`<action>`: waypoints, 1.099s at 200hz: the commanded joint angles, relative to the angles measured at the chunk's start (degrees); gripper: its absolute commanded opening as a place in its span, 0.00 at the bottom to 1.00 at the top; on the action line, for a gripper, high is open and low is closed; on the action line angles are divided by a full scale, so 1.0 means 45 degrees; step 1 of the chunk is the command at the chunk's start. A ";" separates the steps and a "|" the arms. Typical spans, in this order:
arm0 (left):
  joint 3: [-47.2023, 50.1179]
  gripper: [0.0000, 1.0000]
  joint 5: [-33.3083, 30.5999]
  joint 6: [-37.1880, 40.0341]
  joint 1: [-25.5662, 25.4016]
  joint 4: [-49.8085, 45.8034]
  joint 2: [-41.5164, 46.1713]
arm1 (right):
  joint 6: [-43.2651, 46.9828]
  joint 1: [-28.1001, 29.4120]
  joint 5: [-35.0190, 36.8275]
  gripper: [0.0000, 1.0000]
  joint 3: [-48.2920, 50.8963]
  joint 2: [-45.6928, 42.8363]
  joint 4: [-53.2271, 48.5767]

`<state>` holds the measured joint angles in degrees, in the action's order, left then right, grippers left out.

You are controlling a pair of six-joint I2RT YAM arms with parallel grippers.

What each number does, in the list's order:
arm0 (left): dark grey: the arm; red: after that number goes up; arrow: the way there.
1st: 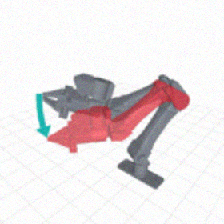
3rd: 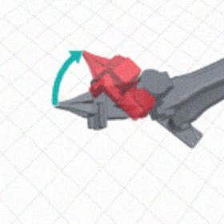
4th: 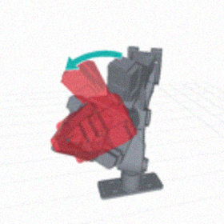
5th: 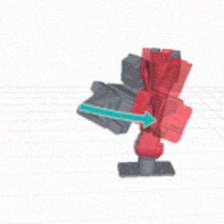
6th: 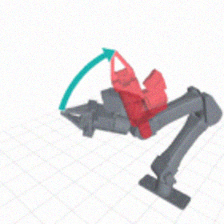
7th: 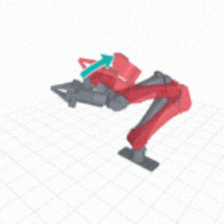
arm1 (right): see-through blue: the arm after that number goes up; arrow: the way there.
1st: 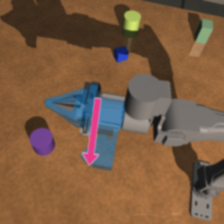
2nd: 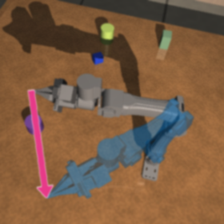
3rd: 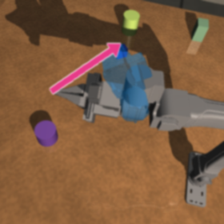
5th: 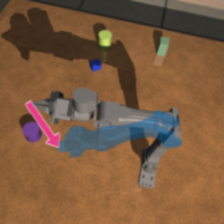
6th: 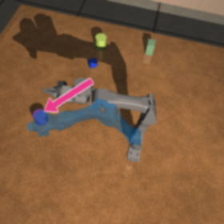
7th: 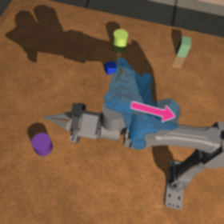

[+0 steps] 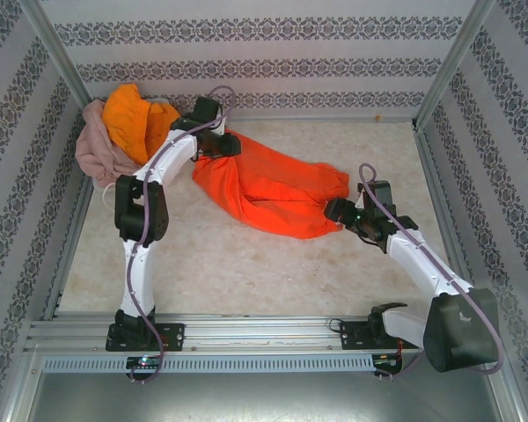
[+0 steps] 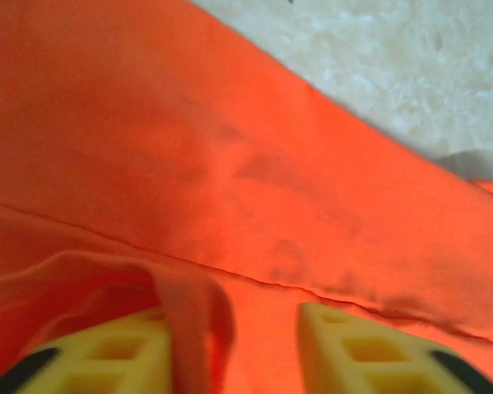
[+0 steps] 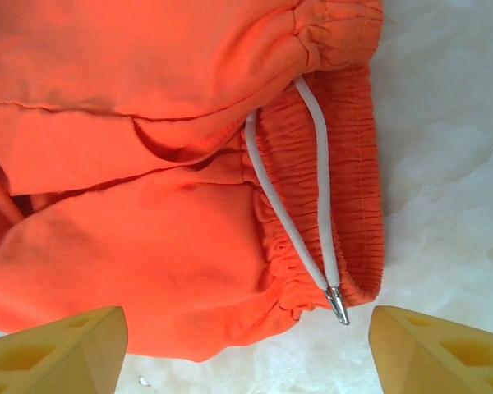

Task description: Fold and stack the shorts

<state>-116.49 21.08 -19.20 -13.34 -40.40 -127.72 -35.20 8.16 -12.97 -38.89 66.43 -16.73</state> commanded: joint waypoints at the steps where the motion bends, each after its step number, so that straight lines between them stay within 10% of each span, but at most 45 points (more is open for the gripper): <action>1: 0.0811 0.58 0.0725 0.0129 0.0235 0.0062 0.1849 | -0.1143 0.0136 0.0134 0.73 0.0377 -0.0290 0.0267; 47: 0.7392 0.88 0.1470 -0.1259 0.0994 0.4406 0.6909 | -0.2988 0.0222 0.0942 0.55 0.0627 0.0705 0.0302; 220: 1.4451 0.98 0.1151 -0.2256 0.1246 0.7141 1.2467 | -0.4451 0.0756 0.1848 0.37 -0.0524 0.4442 0.2096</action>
<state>-54.87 28.03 -27.77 -8.14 -11.25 -74.54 -54.52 11.14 -5.19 -39.31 84.40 -9.02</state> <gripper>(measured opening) 0.969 0.410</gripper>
